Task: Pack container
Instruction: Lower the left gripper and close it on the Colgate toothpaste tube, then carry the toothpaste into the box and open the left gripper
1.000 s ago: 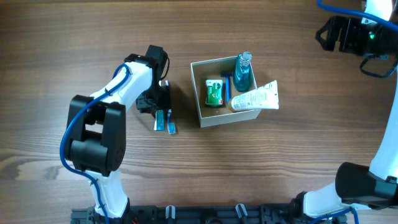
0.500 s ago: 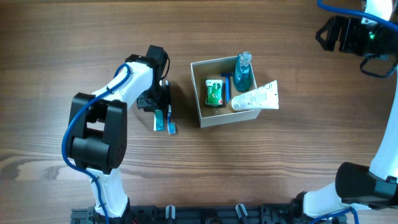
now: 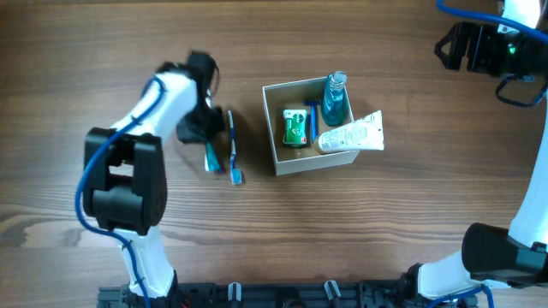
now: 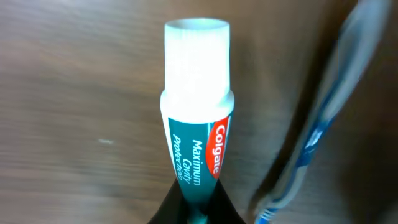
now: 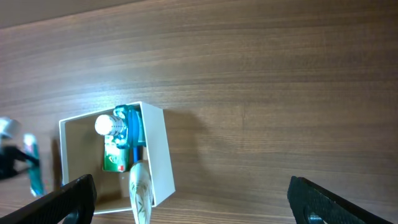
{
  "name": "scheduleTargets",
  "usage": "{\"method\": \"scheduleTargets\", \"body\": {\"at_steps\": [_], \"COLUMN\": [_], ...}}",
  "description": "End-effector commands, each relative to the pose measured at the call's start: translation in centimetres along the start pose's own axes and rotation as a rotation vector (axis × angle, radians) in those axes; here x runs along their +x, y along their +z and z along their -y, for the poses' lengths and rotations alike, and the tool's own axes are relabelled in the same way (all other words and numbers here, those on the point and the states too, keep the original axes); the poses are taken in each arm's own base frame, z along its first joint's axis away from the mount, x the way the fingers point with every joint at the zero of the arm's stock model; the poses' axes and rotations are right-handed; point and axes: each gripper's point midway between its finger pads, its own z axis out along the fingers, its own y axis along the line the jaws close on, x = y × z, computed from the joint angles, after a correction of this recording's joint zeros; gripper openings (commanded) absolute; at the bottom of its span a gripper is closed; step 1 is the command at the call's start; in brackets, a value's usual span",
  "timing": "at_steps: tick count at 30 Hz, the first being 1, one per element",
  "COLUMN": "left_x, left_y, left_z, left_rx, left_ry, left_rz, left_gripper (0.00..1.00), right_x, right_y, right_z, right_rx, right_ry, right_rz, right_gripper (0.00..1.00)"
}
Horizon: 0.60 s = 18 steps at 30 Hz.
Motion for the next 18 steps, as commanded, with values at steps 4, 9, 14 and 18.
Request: {"method": "scheduleTargets", "body": {"at_steps": [4,9,14,18], "left_x": [-7.0,-4.5,0.2,2.0], "left_y": [-15.7,-20.9,-19.8,-16.9], "left_z": [5.1,12.1,18.7,21.3], "left_rx": [0.261,0.393,0.406,0.313], "left_ry": [0.038,0.196,0.395,0.473], "left_rz": [0.374,0.469,0.429,0.41], "left_gripper": [0.04,0.04,0.1,0.11], "right_x": [-0.1,-0.1,-0.1,-0.1], "right_y": [0.0,0.0,0.0,0.0], "right_z": [0.1,0.2,0.1,0.1], "right_rx": [0.012,0.012,0.012,0.012], "right_ry": [-0.012,-0.012,-0.012,-0.012], "right_rz": [0.002,0.002,0.002,0.002], "right_gripper": [1.0,1.0,1.0,1.0]}}
